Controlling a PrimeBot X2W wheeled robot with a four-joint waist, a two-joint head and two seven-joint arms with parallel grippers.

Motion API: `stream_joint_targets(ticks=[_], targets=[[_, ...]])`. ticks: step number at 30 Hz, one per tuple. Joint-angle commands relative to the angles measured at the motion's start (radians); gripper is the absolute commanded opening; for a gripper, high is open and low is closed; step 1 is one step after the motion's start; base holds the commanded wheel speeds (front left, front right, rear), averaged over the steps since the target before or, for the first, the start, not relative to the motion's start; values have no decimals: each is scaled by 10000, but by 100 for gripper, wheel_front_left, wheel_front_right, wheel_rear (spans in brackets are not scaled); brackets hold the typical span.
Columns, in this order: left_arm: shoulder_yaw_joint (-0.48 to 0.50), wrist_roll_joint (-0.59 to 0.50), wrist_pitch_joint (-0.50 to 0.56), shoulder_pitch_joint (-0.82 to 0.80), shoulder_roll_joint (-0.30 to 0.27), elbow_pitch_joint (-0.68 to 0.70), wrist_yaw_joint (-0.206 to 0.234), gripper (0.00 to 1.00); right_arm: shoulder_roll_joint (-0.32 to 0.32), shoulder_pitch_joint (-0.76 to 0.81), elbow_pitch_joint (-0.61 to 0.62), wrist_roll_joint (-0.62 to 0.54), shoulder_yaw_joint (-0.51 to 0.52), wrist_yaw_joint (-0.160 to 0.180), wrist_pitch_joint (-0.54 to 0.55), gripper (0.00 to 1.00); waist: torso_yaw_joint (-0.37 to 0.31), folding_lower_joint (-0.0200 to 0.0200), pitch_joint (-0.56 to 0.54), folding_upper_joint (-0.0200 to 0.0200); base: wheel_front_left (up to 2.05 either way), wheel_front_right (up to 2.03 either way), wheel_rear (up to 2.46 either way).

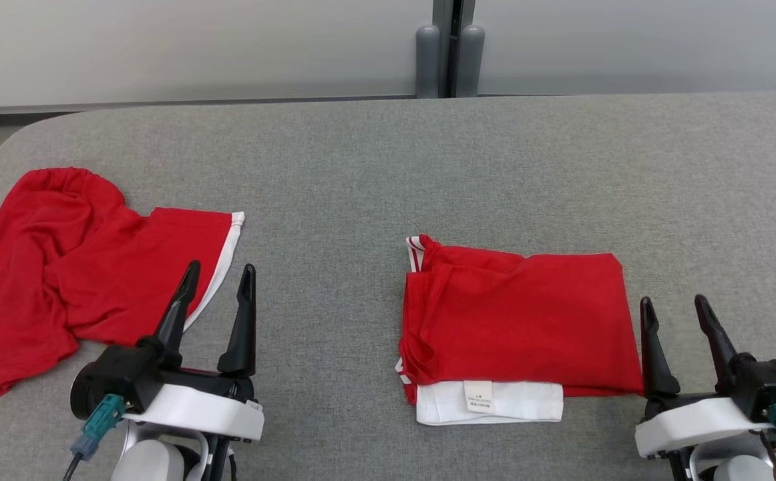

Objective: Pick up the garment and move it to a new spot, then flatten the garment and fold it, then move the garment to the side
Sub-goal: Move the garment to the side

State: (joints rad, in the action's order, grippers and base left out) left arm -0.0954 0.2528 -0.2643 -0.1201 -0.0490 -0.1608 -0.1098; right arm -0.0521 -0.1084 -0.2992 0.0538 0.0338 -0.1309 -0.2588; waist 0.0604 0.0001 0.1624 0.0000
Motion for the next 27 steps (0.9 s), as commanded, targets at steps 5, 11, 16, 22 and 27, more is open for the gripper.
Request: stream_joint_targets(ticks=[5,11,16,22,27], targets=[[-121,-42,3,-247,-32,-53,-94,100,6,-339,-1091,749,-162,4,99,100,192,-1,391,0,0,0,0],[-171,-126,3,-419,-34,-99,-143,100,-1,-788,-2315,1418,-534,4,55,100,353,-1,706,0,0,0,0],[-103,-162,3,-568,-32,-117,-188,100,7,-1136,-3035,1505,-757,4,20,0,359,-1,825,0,0,0,0],[-108,-268,3,-557,-31,-114,-219,100,-112,-1663,-3019,727,-1024,6,-62,0,-16,-1,875,0,0,0,0],[-352,-654,3,-709,-29,-41,-208,100,-759,-2213,-2804,-301,-1158,7,-75,0,-588,-1,1093,0,0,0,0]])
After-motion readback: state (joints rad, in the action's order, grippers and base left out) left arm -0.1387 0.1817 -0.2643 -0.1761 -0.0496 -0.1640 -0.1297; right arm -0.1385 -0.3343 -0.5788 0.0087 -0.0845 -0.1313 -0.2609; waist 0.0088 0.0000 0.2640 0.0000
